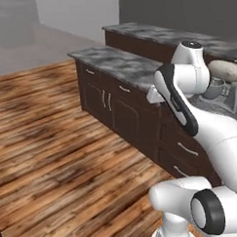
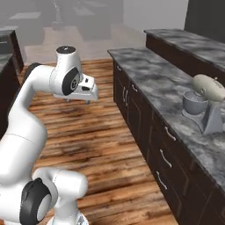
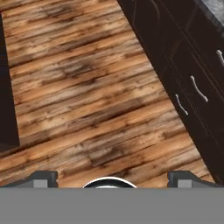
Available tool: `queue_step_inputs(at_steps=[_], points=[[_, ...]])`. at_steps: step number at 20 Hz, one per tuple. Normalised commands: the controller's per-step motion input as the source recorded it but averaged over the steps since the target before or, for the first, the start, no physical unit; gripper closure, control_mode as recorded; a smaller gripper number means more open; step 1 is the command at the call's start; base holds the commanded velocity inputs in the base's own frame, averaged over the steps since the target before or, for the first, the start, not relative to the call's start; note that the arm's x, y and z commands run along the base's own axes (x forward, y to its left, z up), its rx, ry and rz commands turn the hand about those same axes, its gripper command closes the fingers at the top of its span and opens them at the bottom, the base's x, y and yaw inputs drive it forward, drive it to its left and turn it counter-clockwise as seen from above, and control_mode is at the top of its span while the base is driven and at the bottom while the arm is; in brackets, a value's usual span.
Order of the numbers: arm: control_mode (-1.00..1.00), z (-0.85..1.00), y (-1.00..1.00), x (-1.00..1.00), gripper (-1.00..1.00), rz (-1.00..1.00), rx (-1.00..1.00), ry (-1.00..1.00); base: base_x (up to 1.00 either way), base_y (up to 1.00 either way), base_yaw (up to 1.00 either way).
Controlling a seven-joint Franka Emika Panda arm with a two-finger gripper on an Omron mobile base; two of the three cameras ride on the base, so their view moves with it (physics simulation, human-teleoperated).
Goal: Navigate to the microwave.
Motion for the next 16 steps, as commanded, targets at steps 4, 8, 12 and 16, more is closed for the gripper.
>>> queue_step_inputs(at_steps=[4, 8, 12, 16], points=[[1.0, 0.0, 0.0, 0.0, -1.0, 0.0, 0.0, 0.0, -0.22, 0.5, 0.49], [1.0, 0.0, 0.0, 0.0, -1.0, 0.0, 0.0, 0.0, -0.32, 0.58, 0.46], [1.0, 0.0, 0.0, 0.0, -1.0, 0.0, 0.0, 0.0, -0.19, 0.7, 0.41], [1.0, 0.0, 0.0, 0.0, -1.0, 0.0, 0.0, 0.0, -0.03, 0.81, 0.34]])
